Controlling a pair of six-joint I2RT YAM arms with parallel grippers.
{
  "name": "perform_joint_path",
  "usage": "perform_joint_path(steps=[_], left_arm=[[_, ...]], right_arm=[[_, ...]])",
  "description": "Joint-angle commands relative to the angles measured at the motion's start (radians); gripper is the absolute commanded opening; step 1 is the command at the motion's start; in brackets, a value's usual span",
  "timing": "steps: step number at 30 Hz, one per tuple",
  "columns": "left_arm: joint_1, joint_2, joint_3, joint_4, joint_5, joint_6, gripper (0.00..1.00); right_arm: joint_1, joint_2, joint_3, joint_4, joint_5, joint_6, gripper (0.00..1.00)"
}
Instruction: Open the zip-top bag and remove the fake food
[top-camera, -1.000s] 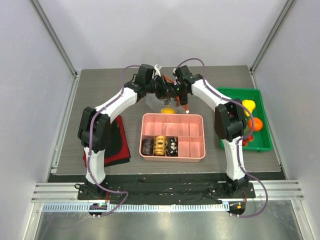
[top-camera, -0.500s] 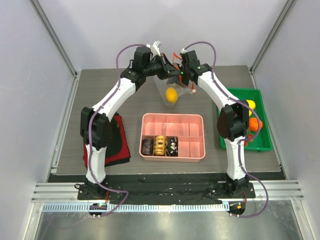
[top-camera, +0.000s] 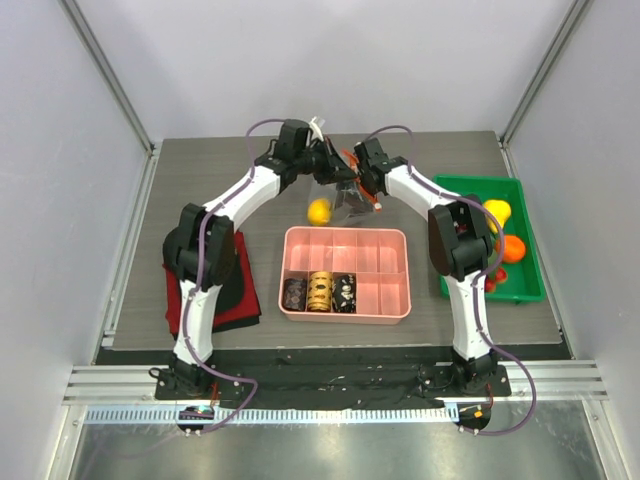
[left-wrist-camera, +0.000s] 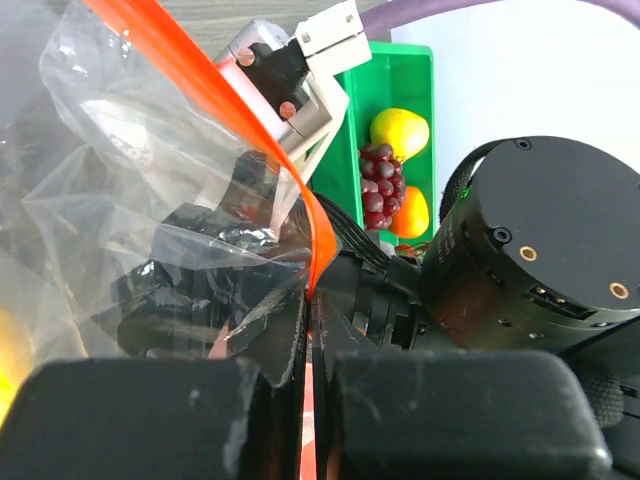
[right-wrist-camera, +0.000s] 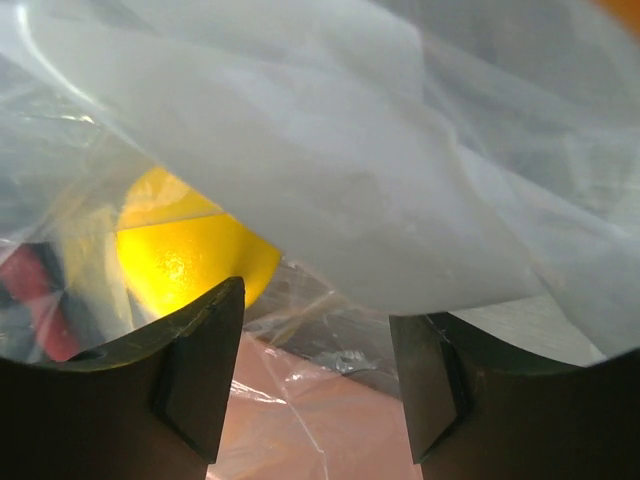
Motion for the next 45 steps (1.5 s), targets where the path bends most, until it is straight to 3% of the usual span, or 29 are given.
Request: perform_joint_path(steps=[1,7,10,11,14,16,17,19,25,29,36,45], left_arm=[[-0.009,-0.053,0.017,0.032,0.036,-0.011,0.00],[-0.024,-0.078,0.048,0.087,0.064,-0.068,0.00],[-0.017,-0.113,0.029,0.052,0.038,-0.044,0.33],[-0.017,-0.131,-0.003,0.054,0.019,-0.013,0.53],[0.003,-0.232,-0.081,0.116,-0.017,0.021,0.63],[0.023,-0.314,-0.171,0.159,-0.047,0.022,0.52],[0.048,-0.335,-0.193,0.158,-0.071,0.028,0.29],[0.072,-0.378,-0.244,0.042,-0.187,0.039,0.00],[0.120,-0.245,-0.180,-0.283,-0.202,0.108,0.00],[0.122,-0.138,-0.138,-0.342,-0.227,0.120,0.00],[0.102,-0.029,-0.066,-0.348,-0.162,0.097,0.00],[0.069,0.025,-0.086,-0.291,-0.111,0.050,0.00]], right_arm=[[0.009,-0.045,0.007,0.147,-0.063,0.072,0.67],[-0.018,-0.087,0.015,0.115,0.030,0.105,0.68],[-0.025,-0.084,0.024,0.095,0.033,0.062,0.68],[-0.025,-0.081,0.028,0.089,0.018,0.048,0.68],[-0.027,-0.068,0.030,0.087,-0.013,0.051,0.68],[-0.027,-0.064,0.030,0.087,-0.013,0.051,0.68],[-0.025,-0.059,0.035,0.087,-0.014,0.048,0.68],[-0.025,-0.058,0.041,0.086,-0.019,0.049,0.68],[-0.025,-0.054,0.059,0.084,-0.059,0.071,0.68],[-0.024,-0.056,0.047,0.086,-0.074,0.072,0.68],[-0.016,-0.047,0.038,0.091,-0.100,0.085,0.68],[0.015,-0.047,0.019,0.089,-0.099,0.083,0.68]])
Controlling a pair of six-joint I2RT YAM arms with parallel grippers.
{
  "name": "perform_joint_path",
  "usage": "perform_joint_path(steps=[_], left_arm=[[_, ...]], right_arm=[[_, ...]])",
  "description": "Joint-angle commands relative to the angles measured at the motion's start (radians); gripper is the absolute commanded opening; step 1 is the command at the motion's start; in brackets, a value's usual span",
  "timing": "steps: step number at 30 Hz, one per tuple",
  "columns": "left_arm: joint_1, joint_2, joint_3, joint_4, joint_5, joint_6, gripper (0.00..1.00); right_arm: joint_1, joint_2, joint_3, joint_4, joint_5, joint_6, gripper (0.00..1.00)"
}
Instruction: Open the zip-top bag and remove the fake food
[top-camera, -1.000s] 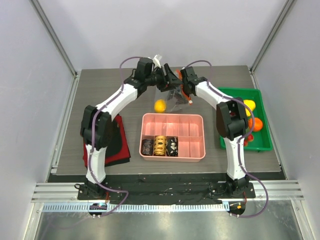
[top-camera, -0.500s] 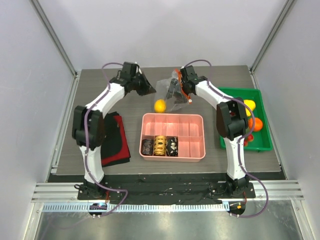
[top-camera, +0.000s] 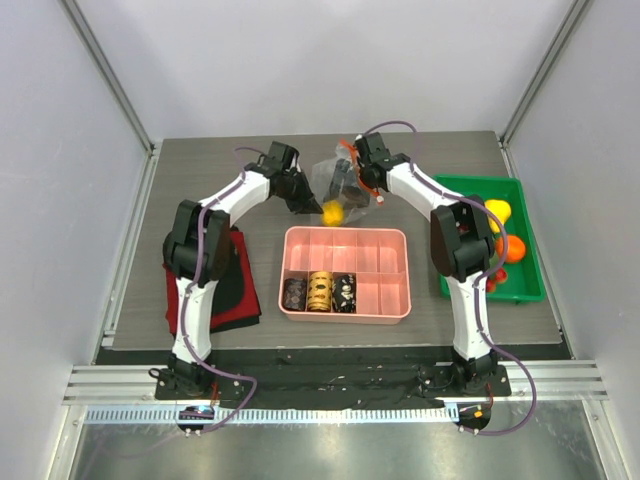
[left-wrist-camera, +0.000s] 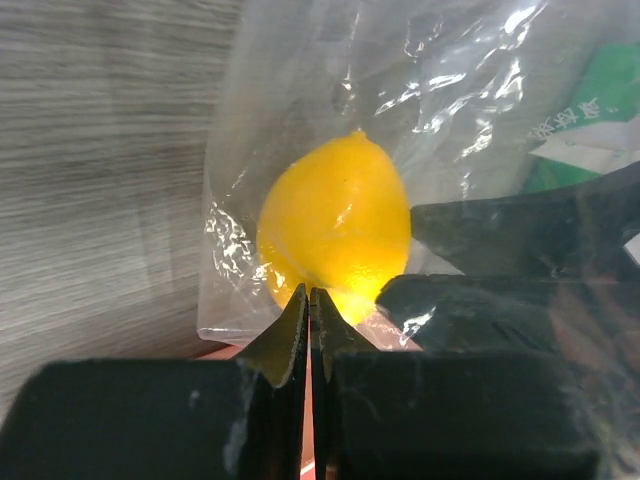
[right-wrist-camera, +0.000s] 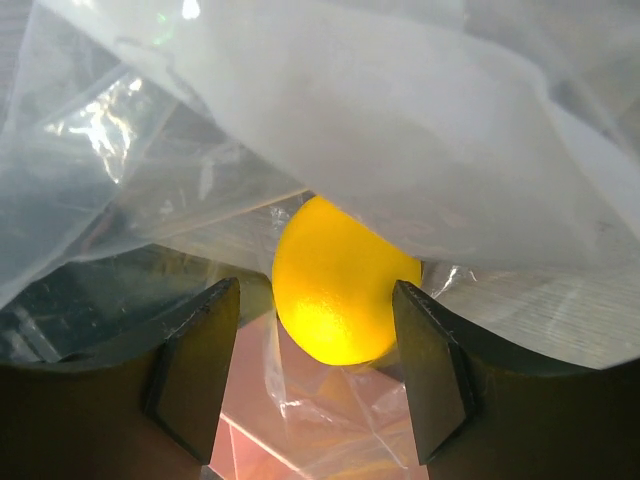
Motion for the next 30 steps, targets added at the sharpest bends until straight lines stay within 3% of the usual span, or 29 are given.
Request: perform_joint_path(steps=[1,8,24,30], left_arm=[[-0.016,0.021,0.041,0.044,0.054,-0.034,0.00],[-0.020,0.006,0.014,0.058,0.040,-0.031,0.00],[-0.019,-0.035,-0.040,0.053,0.022,0.005,0.00],[-0.014,-0.141,-0.097,0.019,-0.104,0.060,0.07]], right_arm=[[0.020,-0.032,-0.002,0.019,-0.016,0.008,0.68],[0.037,-0.051,-0.074,-0.012,0.046,-0.001,0.69],[0.069,0.059,-0.006,0.016,0.084,0.013,0.65],[0.075,0.071,0.002,0.016,0.099,-0.006,0.70]])
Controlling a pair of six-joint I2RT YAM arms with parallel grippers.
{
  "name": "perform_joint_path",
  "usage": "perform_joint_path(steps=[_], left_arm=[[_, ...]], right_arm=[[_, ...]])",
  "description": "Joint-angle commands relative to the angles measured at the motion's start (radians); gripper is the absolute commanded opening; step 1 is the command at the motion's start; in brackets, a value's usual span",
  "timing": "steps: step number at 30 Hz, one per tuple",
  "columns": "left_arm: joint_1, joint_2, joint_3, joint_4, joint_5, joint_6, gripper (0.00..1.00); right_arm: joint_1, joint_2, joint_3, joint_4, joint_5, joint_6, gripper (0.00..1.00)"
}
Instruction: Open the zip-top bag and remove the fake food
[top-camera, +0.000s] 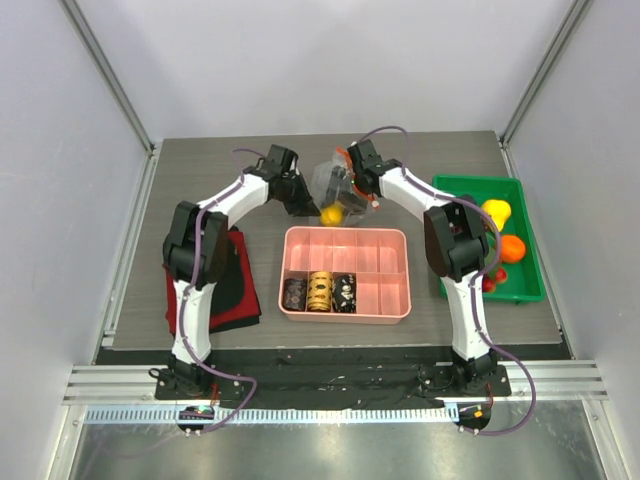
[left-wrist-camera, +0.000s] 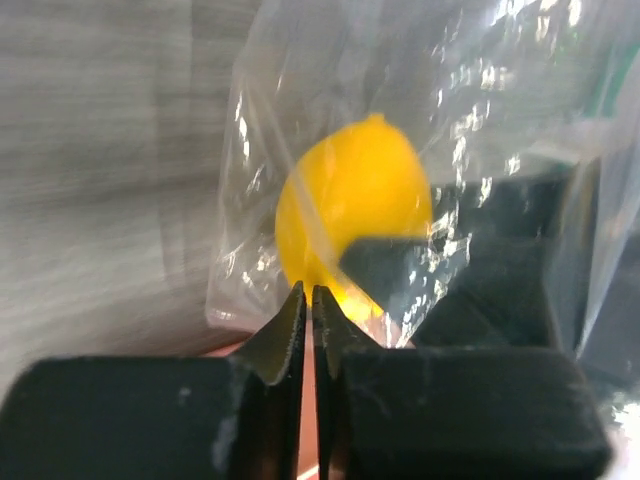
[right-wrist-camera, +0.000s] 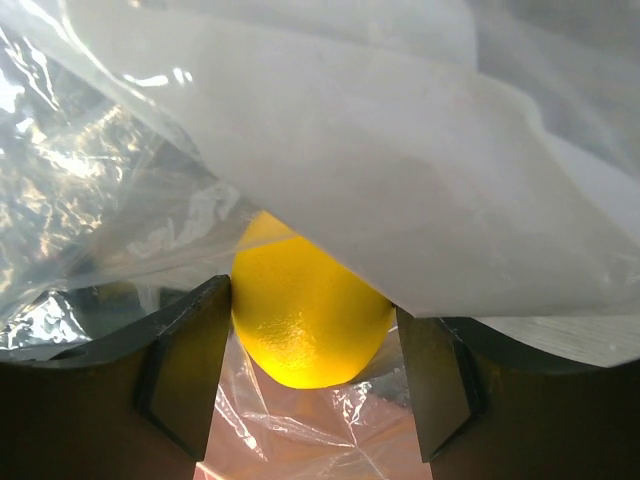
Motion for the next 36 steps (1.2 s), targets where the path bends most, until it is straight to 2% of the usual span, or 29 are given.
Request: perform_joint_path(steps=[1,3,4,7,8,9,10,13,15,18,20,24,25,28,29,30,33,34,36], left_arm=[[-0.008,-0.138,-0.075,0.001,-0.109,0.054,0.13],[-0.006,-0.211,-0.094,0.009,-0.145,0.064,0.23],[-0.005,-0.234,-0.103,0.015,-0.160,0.070,0.35],[0.003,-0.284,-0.126,0.021,-0.194,0.078,0.41],[0.008,-0.279,-0.129,0.010,-0.173,0.064,0.36],[0.014,-0.265,-0.132,0.004,-0.159,0.059,0.25],[0.015,-0.261,-0.140,0.006,-0.154,0.053,0.19],[0.015,-0.250,-0.180,0.020,-0.154,0.045,0.07],[0.017,-0.213,-0.168,-0.011,-0.152,0.062,0.02],[0.017,-0.196,-0.151,-0.030,-0.157,0.070,0.01],[0.018,-0.234,-0.184,0.002,-0.174,0.055,0.00],[0.026,-0.277,-0.157,-0.019,-0.195,0.062,0.03],[0.029,-0.288,-0.154,-0.005,-0.194,0.061,0.06],[0.032,-0.340,-0.160,0.036,-0.163,0.044,0.23],[0.032,-0.366,-0.169,0.076,-0.131,0.032,0.28],[0.031,-0.379,-0.177,0.107,-0.097,0.021,0.37],[0.044,-0.400,-0.209,0.258,0.047,-0.073,0.52],[0.049,-0.399,-0.212,0.306,0.080,-0.100,0.53],[0.055,-0.385,-0.217,0.430,0.146,-0.204,0.54]], right_arm=[[0.040,0.049,0.030,0.009,0.007,-0.010,0.70],[0.043,0.046,0.032,0.005,-0.001,-0.012,0.70],[0.043,0.038,0.030,-0.001,0.002,-0.014,0.71],[0.047,0.022,0.027,-0.003,-0.004,-0.010,0.74],[0.046,0.022,0.029,-0.003,0.000,-0.009,0.75],[0.049,0.025,0.032,-0.005,-0.004,-0.007,0.76],[0.052,0.028,0.040,-0.006,-0.006,-0.010,0.77],[0.066,0.057,0.064,-0.034,0.000,-0.032,0.82],[0.070,0.064,0.066,-0.041,0.014,-0.035,0.82],[0.077,0.069,0.061,-0.046,0.039,-0.035,0.78],[0.081,0.077,0.069,-0.048,0.042,-0.041,0.69],[0.080,0.037,0.101,-0.066,0.092,-0.059,0.59],[0.080,0.029,0.128,-0.078,0.109,-0.073,0.48],[0.078,0.015,0.220,-0.147,0.154,-0.135,0.30],[0.080,0.011,0.236,-0.161,0.163,-0.167,0.27],[0.078,0.003,0.247,-0.170,0.169,-0.184,0.24],[0.080,-0.032,0.230,-0.172,0.220,-0.231,0.15],[0.078,-0.037,0.216,-0.173,0.229,-0.245,0.09],[0.078,-0.052,0.192,-0.170,0.240,-0.263,0.03]])
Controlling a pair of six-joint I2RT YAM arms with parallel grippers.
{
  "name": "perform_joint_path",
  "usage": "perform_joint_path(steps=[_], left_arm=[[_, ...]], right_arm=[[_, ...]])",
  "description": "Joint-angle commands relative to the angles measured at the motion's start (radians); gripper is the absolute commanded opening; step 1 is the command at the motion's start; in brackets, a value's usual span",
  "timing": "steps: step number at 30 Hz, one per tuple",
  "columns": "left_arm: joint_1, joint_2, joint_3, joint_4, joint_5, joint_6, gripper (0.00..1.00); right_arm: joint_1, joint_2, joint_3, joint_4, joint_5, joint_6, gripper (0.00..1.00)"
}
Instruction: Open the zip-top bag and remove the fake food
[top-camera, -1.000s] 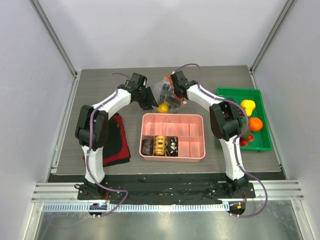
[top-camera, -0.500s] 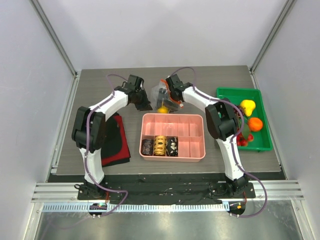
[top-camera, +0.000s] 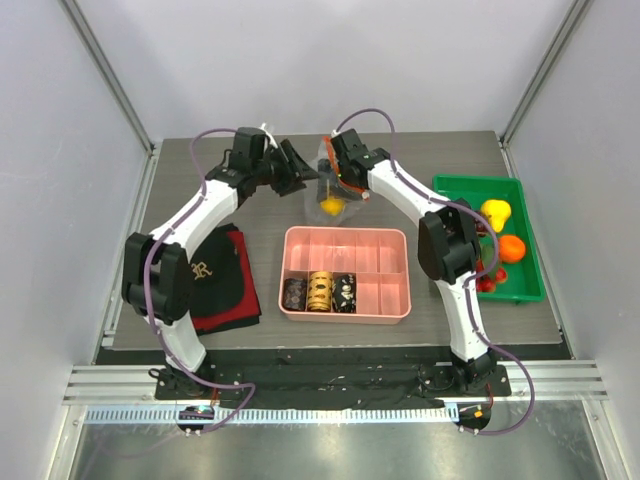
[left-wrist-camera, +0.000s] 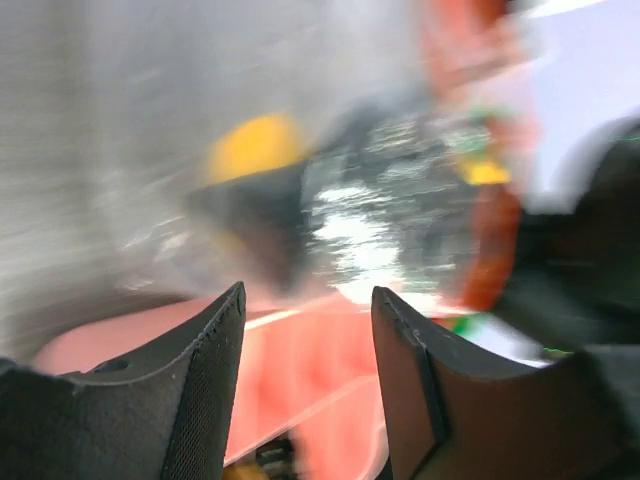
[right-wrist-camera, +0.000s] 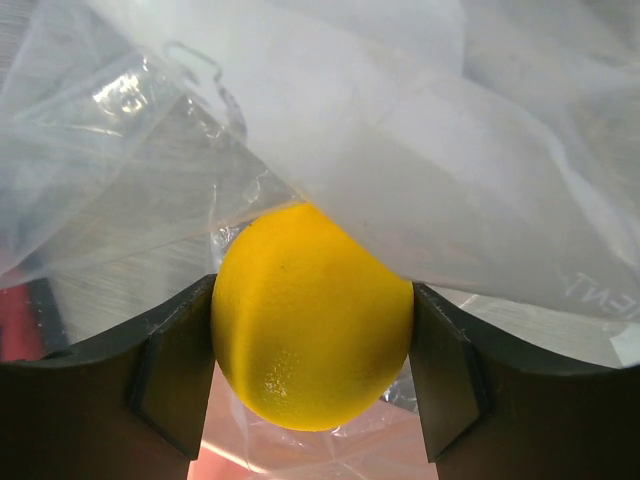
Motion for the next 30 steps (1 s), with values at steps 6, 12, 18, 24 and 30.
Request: perform_joint_path(steps=[6,12,18,24,30], left_arm=[[0.009,0.046,-0.002,0.519,0.219,-0.349,0.52],[-0.023,0.117,0.091,0.456,0.179,-0.345,0.50],[-0.040,0.170,0.180,0.385,0.142,-0.316,0.48],[-0.057,0.236,0.273,0.300,0.168,-0.278,0.37],[-0.058,0.250,0.285,0.248,0.191,-0.231,0.23]], right_arm=[[0.004,-0.122,-0.035,-0.016,0.178,-0.069,0.02],[0.003,-0.133,-0.038,-0.018,0.175,-0.052,0.02],[0.007,-0.138,-0.047,-0.013,0.162,-0.041,0.02],[0.015,-0.135,-0.051,-0.015,0.179,-0.038,0.02],[0.015,-0.133,-0.047,-0.015,0.196,-0.044,0.02]])
